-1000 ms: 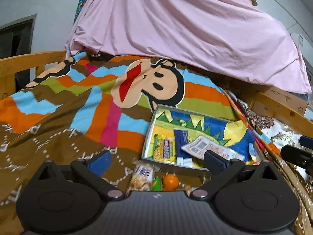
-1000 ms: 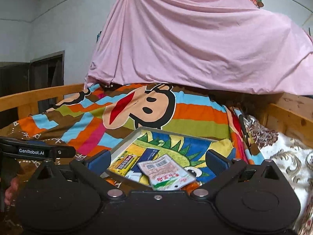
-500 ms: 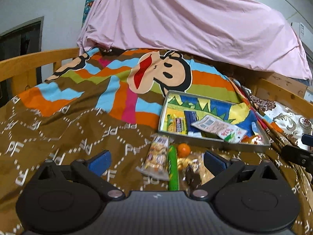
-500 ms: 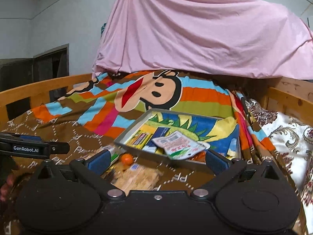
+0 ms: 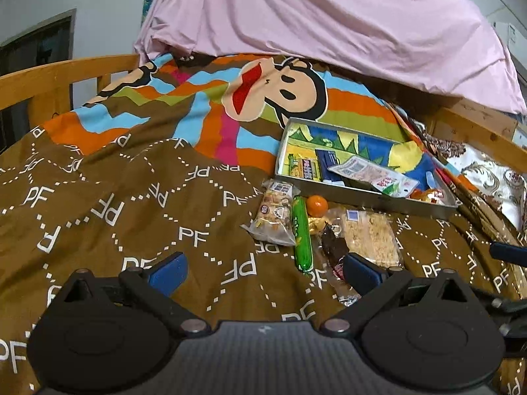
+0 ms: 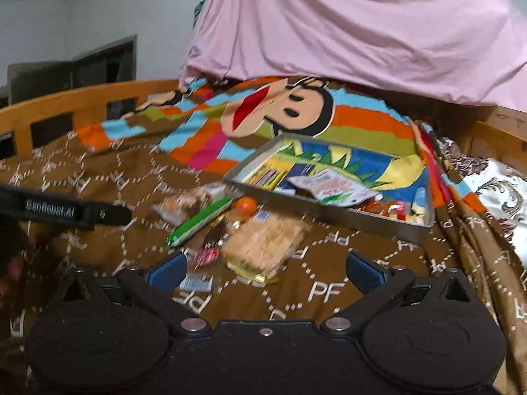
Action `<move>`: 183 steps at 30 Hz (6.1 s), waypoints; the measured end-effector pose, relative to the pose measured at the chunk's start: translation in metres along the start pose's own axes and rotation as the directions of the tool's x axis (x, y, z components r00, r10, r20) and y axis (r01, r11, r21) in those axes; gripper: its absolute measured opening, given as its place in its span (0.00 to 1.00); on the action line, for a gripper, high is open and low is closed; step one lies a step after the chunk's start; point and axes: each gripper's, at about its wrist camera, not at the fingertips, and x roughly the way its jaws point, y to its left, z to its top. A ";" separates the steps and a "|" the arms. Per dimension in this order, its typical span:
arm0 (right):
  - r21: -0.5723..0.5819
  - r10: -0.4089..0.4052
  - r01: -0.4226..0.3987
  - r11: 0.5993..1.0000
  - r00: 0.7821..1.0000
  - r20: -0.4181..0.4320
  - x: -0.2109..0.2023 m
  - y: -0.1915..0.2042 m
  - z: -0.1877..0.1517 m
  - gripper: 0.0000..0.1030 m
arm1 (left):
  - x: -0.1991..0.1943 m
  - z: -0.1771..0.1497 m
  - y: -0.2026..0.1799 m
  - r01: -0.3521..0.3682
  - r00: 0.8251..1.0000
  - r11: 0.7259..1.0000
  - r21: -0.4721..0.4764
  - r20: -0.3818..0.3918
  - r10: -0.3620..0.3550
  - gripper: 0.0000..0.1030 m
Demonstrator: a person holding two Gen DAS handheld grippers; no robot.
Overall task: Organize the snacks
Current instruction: 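Withdraw both tools from the tray back over the remaining snacks, then grasp the mixed-nut bar with the left tool while the right tool grasps the brown dried-meat packet, then carry the mixed-nut bar and dried-meat packet over the metal tray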
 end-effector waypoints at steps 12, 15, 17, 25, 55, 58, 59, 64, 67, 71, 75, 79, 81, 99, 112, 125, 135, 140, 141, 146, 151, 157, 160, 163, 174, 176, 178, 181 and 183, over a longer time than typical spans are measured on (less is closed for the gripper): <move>-0.027 0.024 -0.025 0.999 0.999 -0.046 0.027 0.007 -0.006 0.99 | 0.023 0.022 -0.008 0.018 0.997 0.993 0.118 -0.075 -0.009 0.99; -0.031 0.034 -0.035 0.999 0.998 -0.048 0.038 0.009 -0.003 0.99 | 0.034 0.031 -0.005 0.014 0.995 0.990 0.143 -0.095 -0.001 0.99; -0.030 0.043 -0.045 0.999 0.998 -0.051 0.047 0.012 -0.002 0.99 | 0.043 0.039 -0.002 0.016 0.994 0.988 0.152 -0.107 0.000 0.99; -0.116 0.020 -0.028 0.993 0.998 -0.067 0.090 0.036 0.004 0.99 | 0.080 0.065 0.001 0.050 0.991 0.977 0.207 -0.135 -0.022 0.99; -0.241 -0.027 0.008 0.970 0.997 -0.077 0.145 0.066 0.000 0.88 | 0.179 0.061 -0.002 0.237 0.953 0.953 0.186 -0.237 -0.191 0.75; -0.248 -0.024 0.006 0.969 0.997 -0.069 0.144 0.067 -0.001 0.84 | 0.178 0.059 -0.003 0.234 0.954 0.954 0.188 -0.234 -0.187 0.69; -0.251 -0.021 0.004 0.968 0.997 -0.069 0.143 0.067 -0.001 0.81 | 0.177 0.059 -0.004 0.236 0.953 0.954 0.188 -0.235 -0.189 0.67; -0.274 -0.011 -0.007 0.962 0.998 -0.063 0.139 0.071 -0.002 0.68 | 0.176 0.061 -0.006 0.221 0.955 0.961 0.164 -0.236 -0.179 0.62; -0.274 -0.010 -0.006 0.962 0.998 -0.055 0.135 0.069 -0.003 0.56 | 0.173 0.062 -0.005 0.207 0.957 0.968 0.139 -0.233 -0.171 0.60; -0.283 0.005 -0.019 0.959 0.999 -0.053 0.127 0.066 -0.007 0.49 | 0.164 0.063 -0.003 0.194 0.960 0.975 0.111 -0.227 -0.166 0.58; -0.283 0.008 -0.020 0.959 0.999 -0.042 0.119 0.064 -0.012 0.49 | 0.152 0.060 -0.002 0.181 0.962 0.979 0.090 -0.223 -0.158 0.54; -0.280 0.013 -0.021 0.960 0.999 -0.032 0.111 0.061 -0.014 0.49 | 0.140 0.057 0.000 0.160 0.965 0.983 0.088 -0.225 -0.137 0.40; -0.274 0.015 -0.023 0.962 0.999 -0.030 0.107 0.058 -0.014 0.49 | 0.135 0.056 0.001 0.155 0.962 0.985 0.082 -0.238 -0.131 0.40; -0.278 0.018 -0.030 0.960 0.999 -0.048 0.101 0.048 -0.020 0.51 | 0.147 0.047 -0.010 0.098 0.949 0.983 0.156 -0.313 -0.045 0.40; -0.432 -0.025 0.040 0.901 0.999 0.040 0.083 0.067 -0.029 0.46 | 0.105 0.041 -0.007 0.096 0.956 0.990 0.102 -0.286 -0.063 0.38; -0.513 -0.091 0.165 0.842 0.982 0.167 0.056 0.061 -0.020 0.46 | 0.062 0.046 -0.028 0.135 0.973 0.988 0.078 -0.197 -0.117 0.38; -0.447 -0.185 0.294 0.845 0.945 0.270 0.032 0.028 0.009 0.46 | 0.048 0.068 -0.055 0.165 0.982 0.985 0.044 -0.098 -0.160 0.38; -0.389 -0.260 0.367 0.845 0.917 0.301 0.025 0.001 0.020 0.46 | 0.054 0.084 -0.075 0.193 0.980 0.979 0.062 -0.057 -0.190 0.38; -0.377 -0.276 0.381 0.844 0.912 0.303 0.025 -0.005 0.022 0.46 | 0.057 0.088 -0.079 0.200 0.979 0.978 0.068 -0.051 -0.197 0.38; -0.317 -0.347 0.444 0.838 0.882 0.320 0.028 -0.036 0.027 0.47 | 0.078 0.111 -0.095 0.216 0.976 0.970 0.111 -0.015 -0.216 0.38; -0.280 -0.393 0.485 0.828 0.860 0.326 0.042 -0.059 0.029 0.47 | 0.110 0.135 -0.111 0.229 0.973 0.964 0.134 -0.026 -0.228 0.38; -0.259 -0.447 0.526 0.810 0.840 0.308 0.061 -0.081 0.029 0.47 | 0.160 0.152 -0.129 0.278 0.957 0.952 0.131 -0.126 -0.262 0.38; -0.248 -0.464 0.532 0.810 0.839 0.283 0.075 -0.088 0.031 0.47 | 0.184 0.153 -0.136 0.303 0.948 0.945 0.121 -0.143 -0.285 0.38; -0.245 -0.465 0.520 0.818 0.850 0.248 0.093 -0.096 0.039 0.47 | 0.204 0.152 -0.142 0.332 0.941 0.936 0.113 -0.114 -0.320 0.38; -0.200 -0.422 0.437 0.877 0.899 0.115 0.159 -0.143 0.082 0.47 | 0.266 0.139 -0.162 0.329 0.942 0.941 0.081 -0.101 -0.321 0.38; -0.192 -0.426 0.434 0.880 0.901 0.081 0.170 -0.148 0.082 0.47 | 0.272 0.133 -0.164 0.324 0.943 0.942 0.089 -0.110 -0.314 0.38; -0.165 -0.423 0.423 0.891 0.905 0.042 0.179 -0.155 0.081 0.47 | 0.277 0.130 -0.166 0.325 0.941 0.942 0.085 -0.122 -0.314 0.38; -0.165 -0.421 0.417 0.894 0.907 0.006 0.189 -0.158 0.078 0.47 | 0.281 0.126 -0.168 0.325 0.941 0.941 0.089 -0.129 -0.313 0.38; -0.165 -0.414 0.407 0.898 0.910 -0.011 0.195 -0.160 0.077 0.47 | 0.282 0.125 -0.169 0.327 0.941 0.940 0.098 -0.130 -0.314 0.38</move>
